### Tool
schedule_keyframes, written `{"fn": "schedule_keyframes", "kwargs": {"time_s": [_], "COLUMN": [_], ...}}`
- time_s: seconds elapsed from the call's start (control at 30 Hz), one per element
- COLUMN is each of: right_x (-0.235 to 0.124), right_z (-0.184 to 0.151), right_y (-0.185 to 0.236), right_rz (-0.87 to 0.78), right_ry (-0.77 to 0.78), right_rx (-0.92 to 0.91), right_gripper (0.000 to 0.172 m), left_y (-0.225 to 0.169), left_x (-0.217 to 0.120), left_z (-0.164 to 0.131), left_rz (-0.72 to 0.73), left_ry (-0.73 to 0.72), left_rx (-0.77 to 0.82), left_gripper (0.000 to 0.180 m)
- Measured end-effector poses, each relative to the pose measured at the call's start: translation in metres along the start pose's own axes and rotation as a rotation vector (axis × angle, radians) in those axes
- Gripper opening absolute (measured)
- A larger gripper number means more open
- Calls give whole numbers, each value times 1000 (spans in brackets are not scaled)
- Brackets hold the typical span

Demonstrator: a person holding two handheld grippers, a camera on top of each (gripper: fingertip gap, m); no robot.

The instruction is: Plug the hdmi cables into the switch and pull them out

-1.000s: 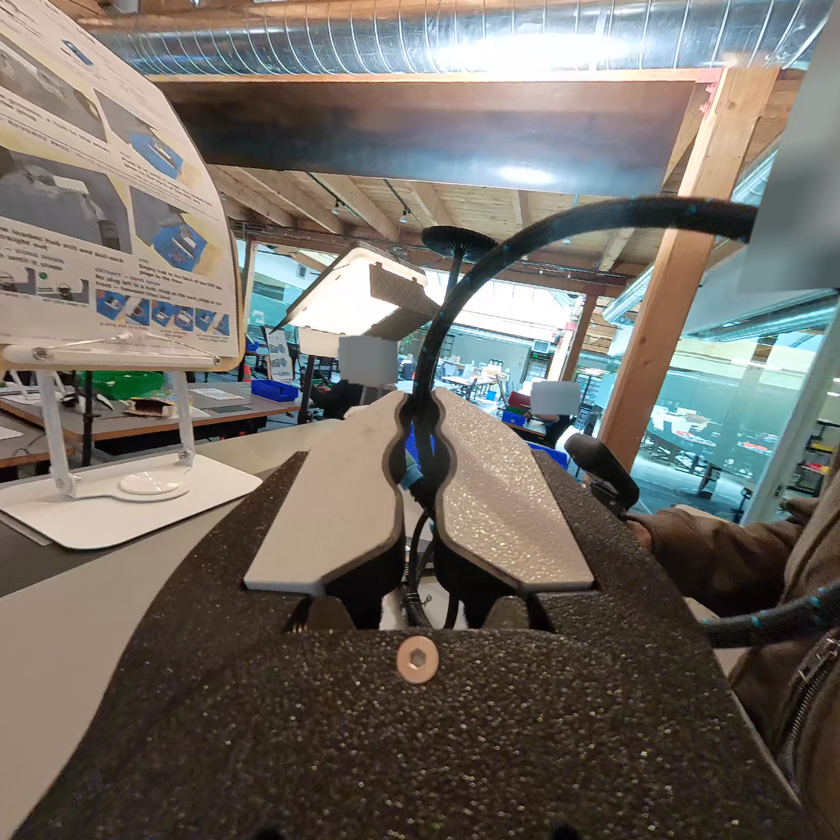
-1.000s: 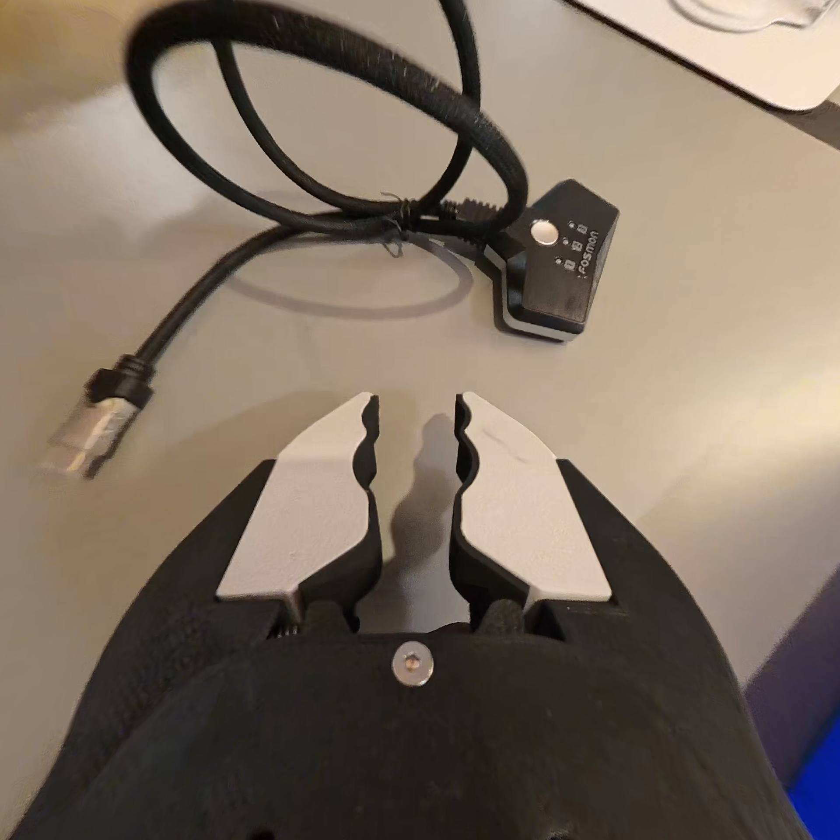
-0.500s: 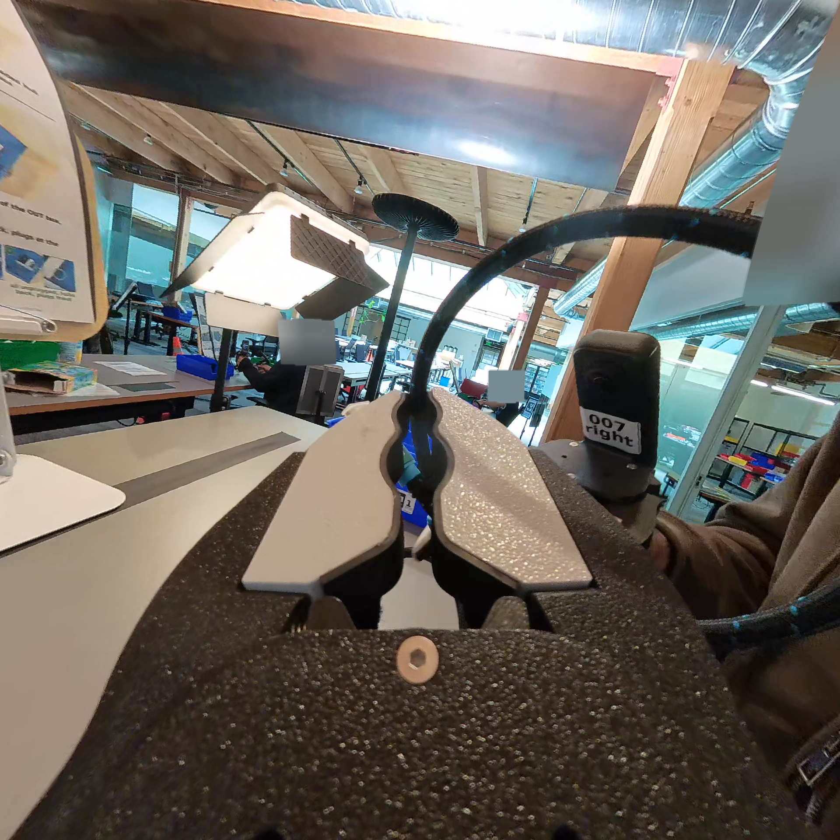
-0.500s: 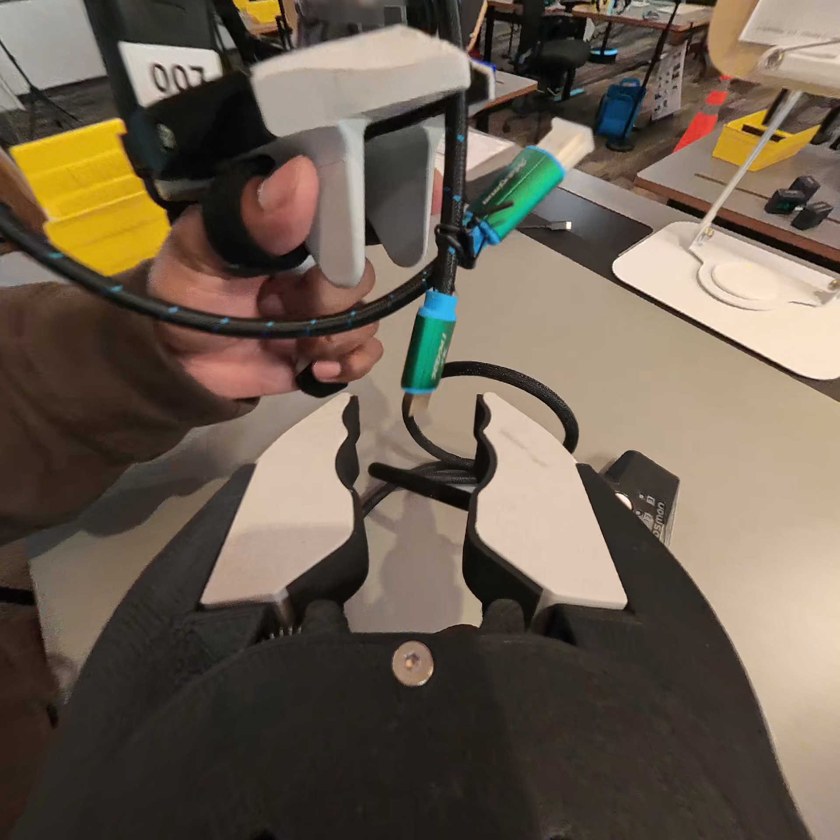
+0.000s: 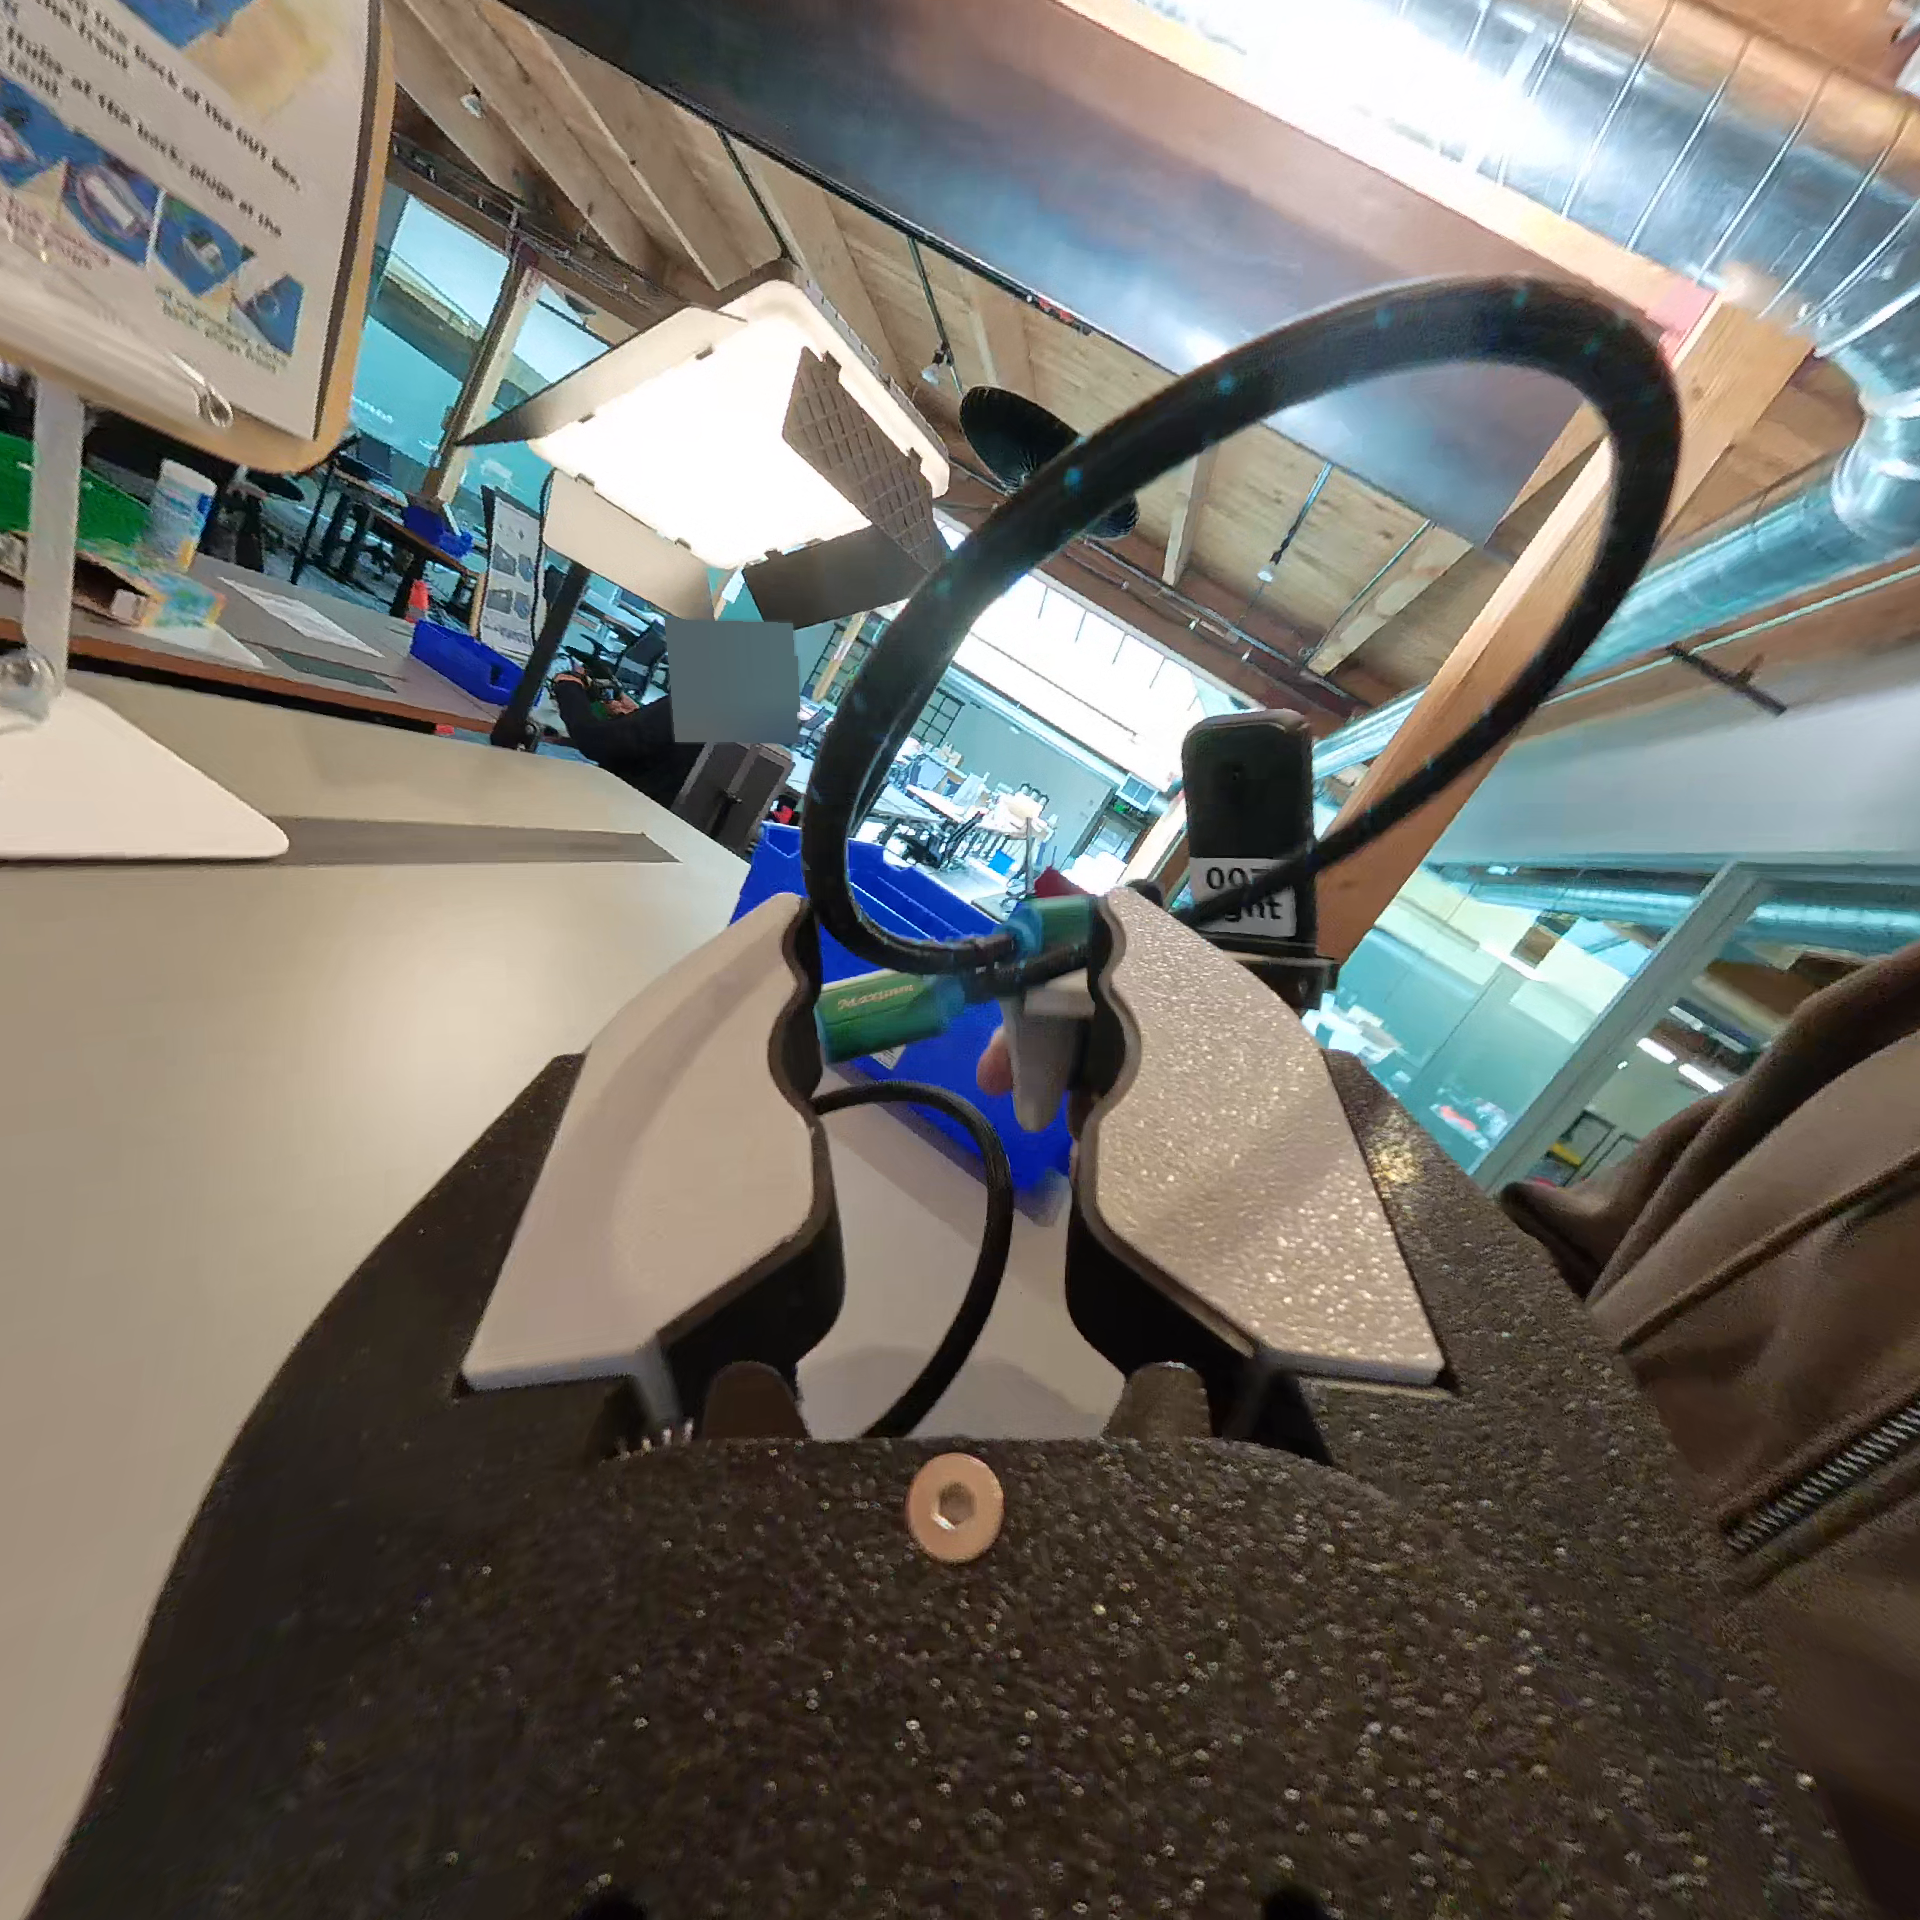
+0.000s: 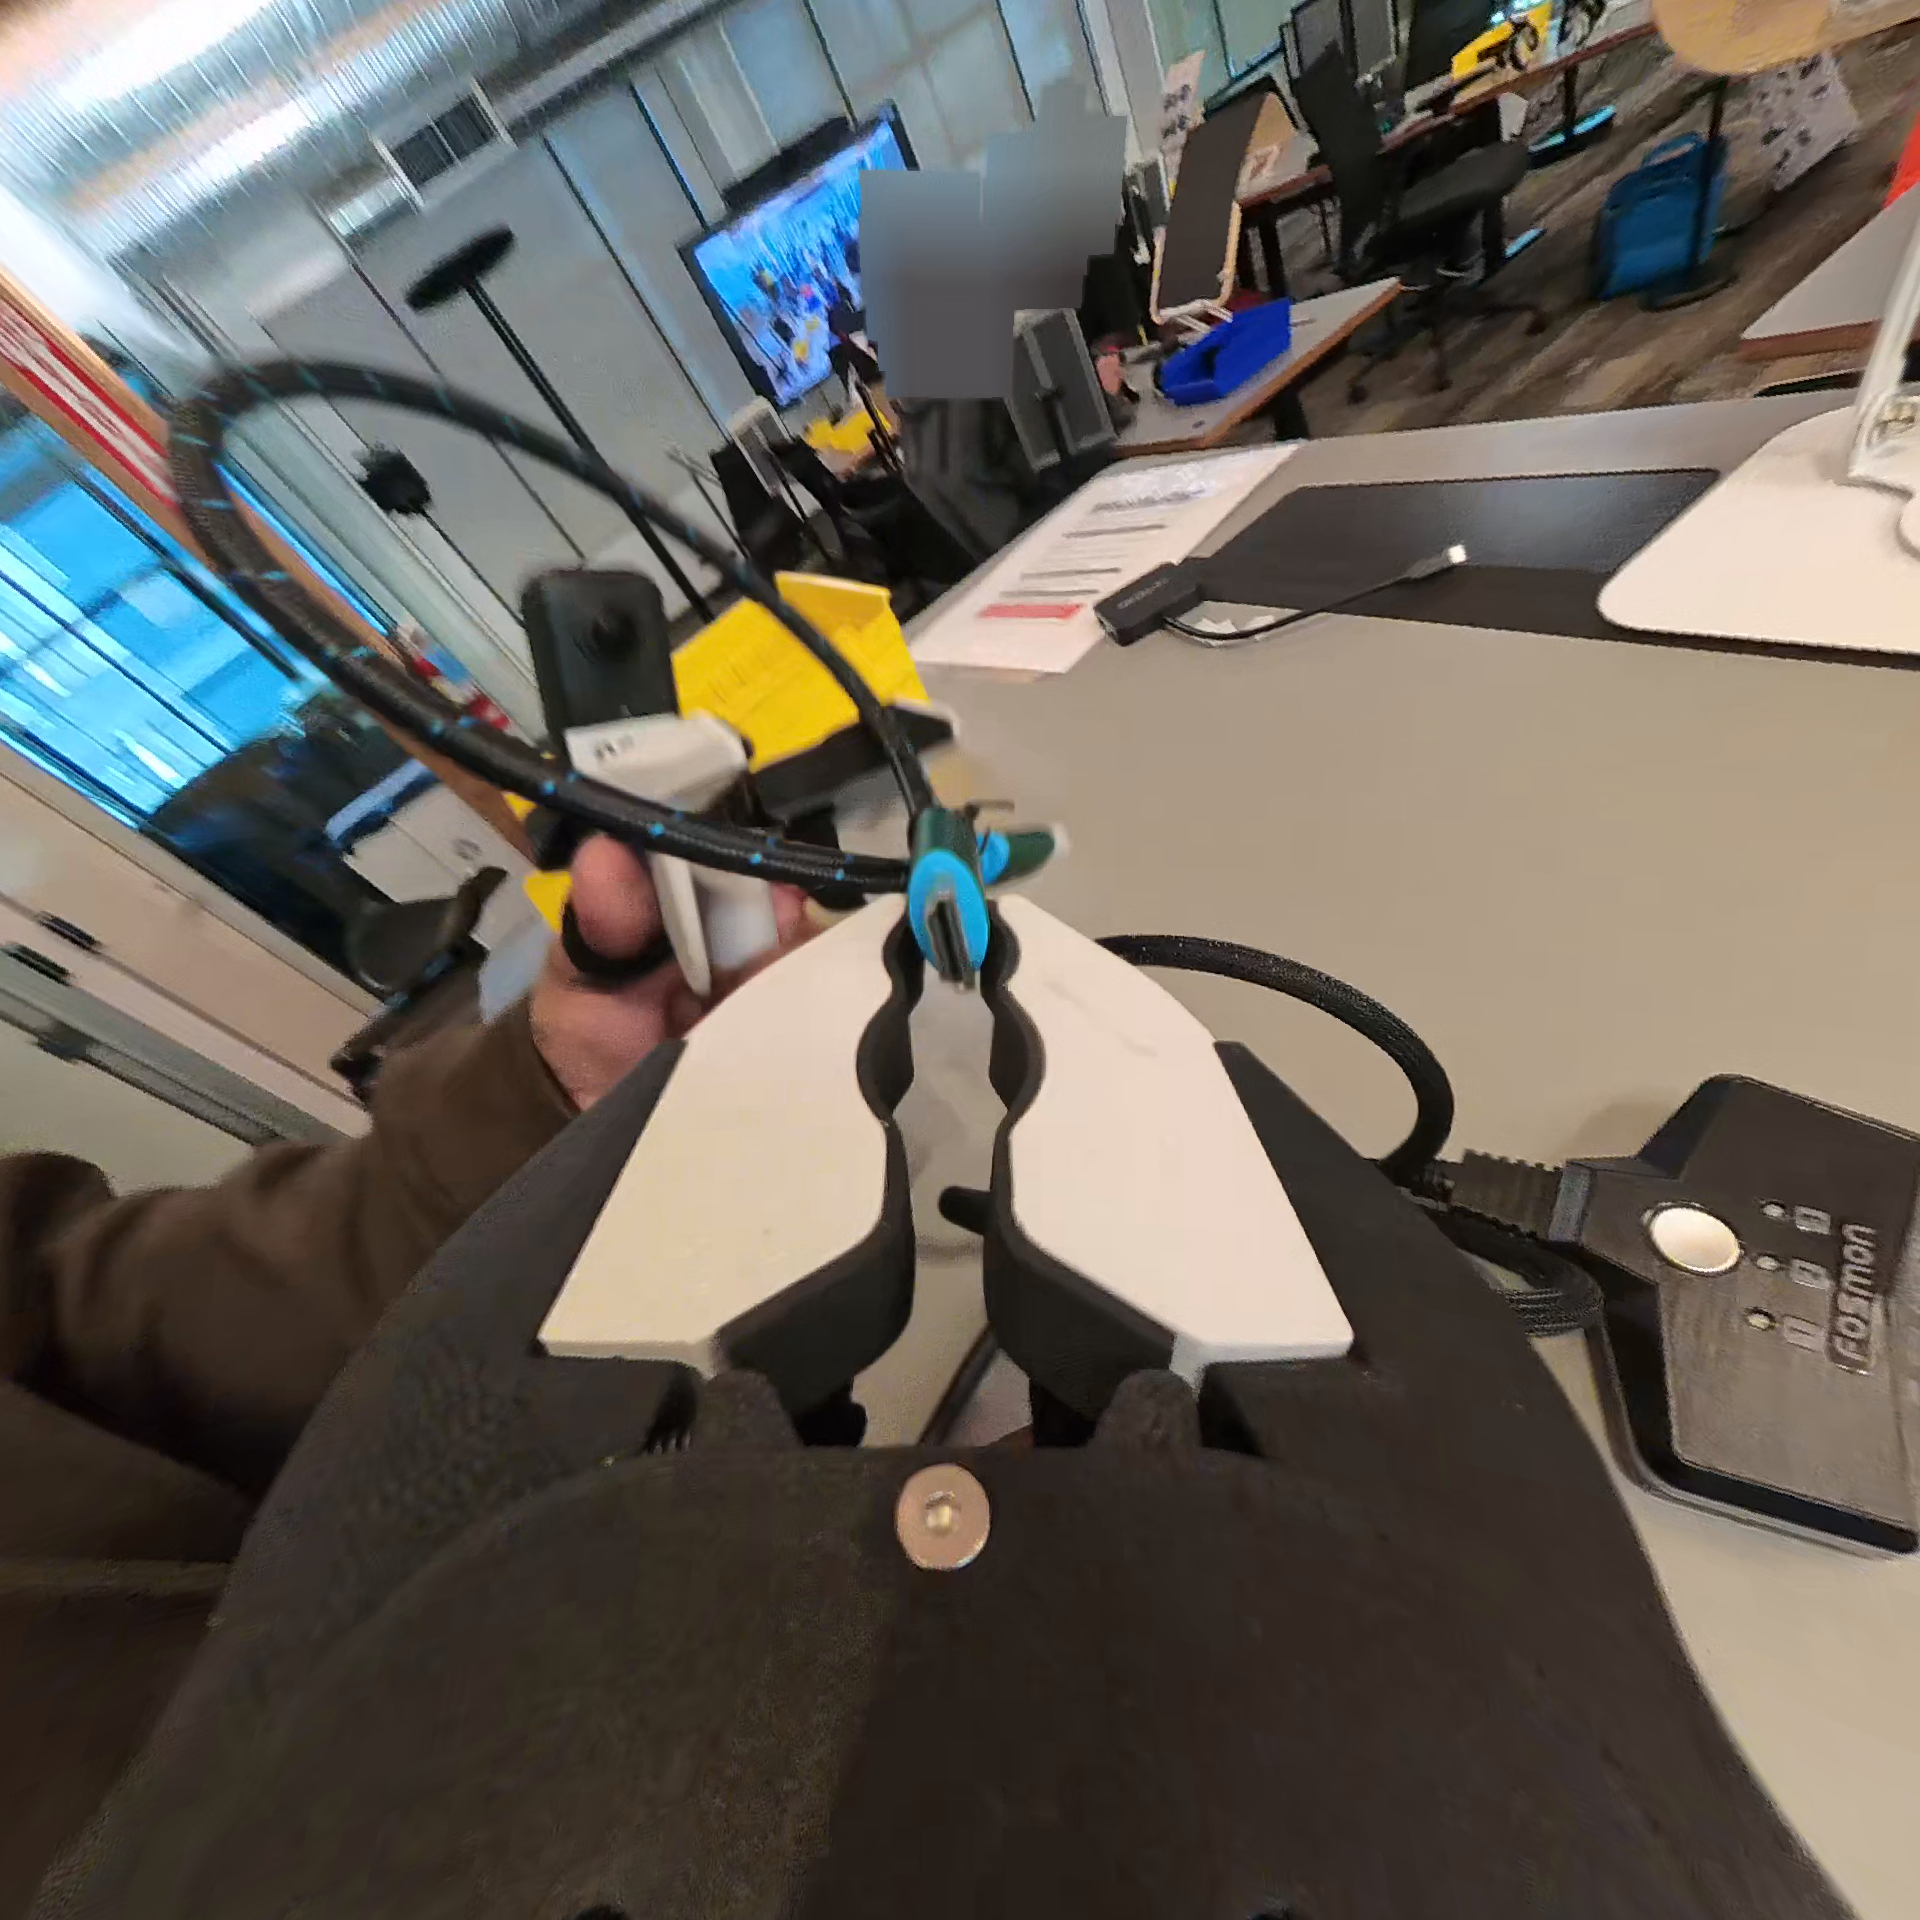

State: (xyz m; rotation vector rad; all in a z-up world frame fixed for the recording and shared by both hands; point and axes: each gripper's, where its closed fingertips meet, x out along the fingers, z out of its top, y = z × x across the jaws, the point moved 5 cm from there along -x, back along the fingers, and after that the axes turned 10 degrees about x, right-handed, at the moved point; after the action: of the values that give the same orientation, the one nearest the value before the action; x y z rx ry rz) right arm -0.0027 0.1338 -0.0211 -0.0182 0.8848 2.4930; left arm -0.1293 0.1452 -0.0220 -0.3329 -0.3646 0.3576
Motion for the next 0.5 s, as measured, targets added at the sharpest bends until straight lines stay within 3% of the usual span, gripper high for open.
{"fn": "schedule_keyframes", "kwargs": {"time_s": [0.03, 0.27, 0.37, 0.5], "right_x": [-2, -10, -8, 0], "right_z": [3, 23, 29, 31], "right_y": [0, 4, 8, 18], "right_rz": [21, 169, 233, 327], "right_ry": [-17, -136, -185, -224], "right_rx": [28, 193, 282, 400], "right_gripper": [10, 9, 9, 9], "left_y": [0, -13, -31, -32], "left_x": [-4, -18, -6, 16], "left_z": [-5, -30, -30, -21], "left_rz": [1, -30, -106, -41], "left_ry": [-10, -15, -11, -52], "left_rx": [-26, -137, -150, -160], "left_gripper": [48, 47, 38, 42]}}
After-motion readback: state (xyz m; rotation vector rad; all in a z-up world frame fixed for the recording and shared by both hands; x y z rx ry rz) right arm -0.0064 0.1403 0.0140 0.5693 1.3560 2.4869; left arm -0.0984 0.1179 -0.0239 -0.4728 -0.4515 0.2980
